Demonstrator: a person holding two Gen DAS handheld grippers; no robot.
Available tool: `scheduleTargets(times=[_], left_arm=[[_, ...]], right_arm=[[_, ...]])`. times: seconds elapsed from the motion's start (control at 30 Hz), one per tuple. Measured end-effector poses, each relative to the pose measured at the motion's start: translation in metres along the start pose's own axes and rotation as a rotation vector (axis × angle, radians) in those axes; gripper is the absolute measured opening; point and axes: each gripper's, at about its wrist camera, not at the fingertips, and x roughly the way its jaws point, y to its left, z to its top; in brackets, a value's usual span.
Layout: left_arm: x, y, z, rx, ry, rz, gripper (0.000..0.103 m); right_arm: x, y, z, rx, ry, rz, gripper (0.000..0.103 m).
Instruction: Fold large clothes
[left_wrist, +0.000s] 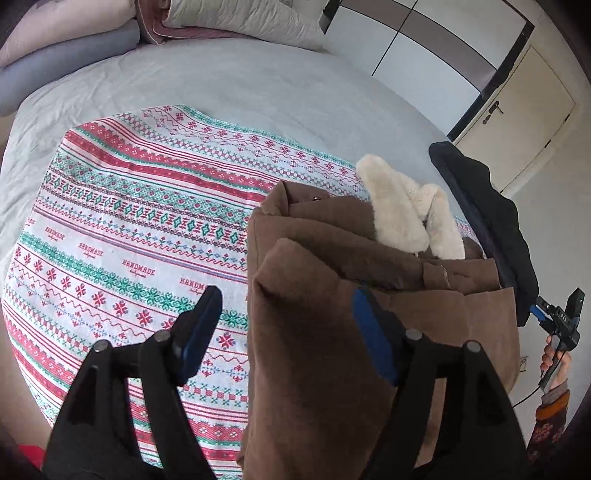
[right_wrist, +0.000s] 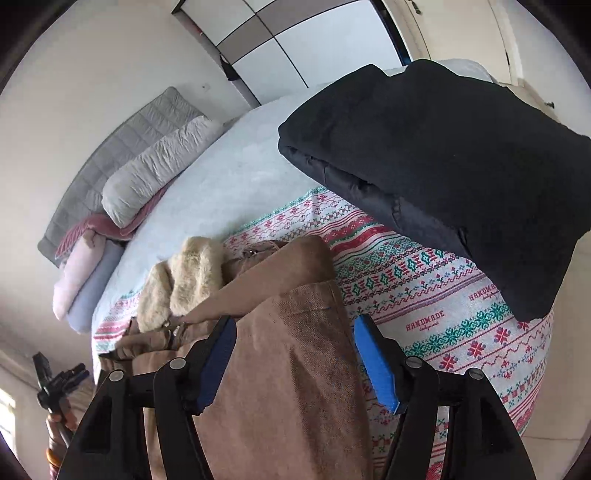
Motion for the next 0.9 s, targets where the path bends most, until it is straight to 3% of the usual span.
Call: scheduleTargets(times=[0.17,0.23,0.27,0.3,0.33,0.5,0.63,0.77,0.9], left_arm=[[0.039,-0.008,-0.002,0.133,0.11,0.017,0.073],[0.048,-0.008,-0.004,0.117,0.121,0.016,0.054],[0.049,-0.009,-0.005,0.103,0.102,0.022,0.021],[0.046,-0.009,-0.007,0.087,0.078,0.019,0.011],[0.039,-0.012,-0.009,0.077,0.033,0.016,0.01],[-0.014,-0.031,-0.003,0.058,-0.183,-0.022,0.008],[-0.05,-0.048,0.029,0.033,-0.329,-0.056,0.008],[-0.055,-0.062,0.079,0.025,-0.415,-0.012,0.008],[-0.027,-0.064,0.126,-0.002,-0.431,0.04,0.008]], right_arm=[[0.05,0.023,-0.004,-0.193,0.057,-0.159,0.069],[0.071,0.021,-0.007,-0.193,0.087,-0.217,0.067],[0.079,0.019,-0.01,-0.185,0.102,-0.229,0.061],[0.083,0.018,-0.014,-0.173,0.105,-0.22,0.027],[0.084,0.017,-0.018,-0.159,0.103,-0.205,0.014],[0.022,0.043,-0.03,-0.28,-0.21,-0.216,0.01],[-0.014,0.063,-0.003,-0.279,-0.377,-0.215,0.01],[-0.018,0.085,0.041,-0.298,-0.467,-0.247,0.01],[0.012,0.101,0.087,-0.297,-0.484,-0.279,0.01]])
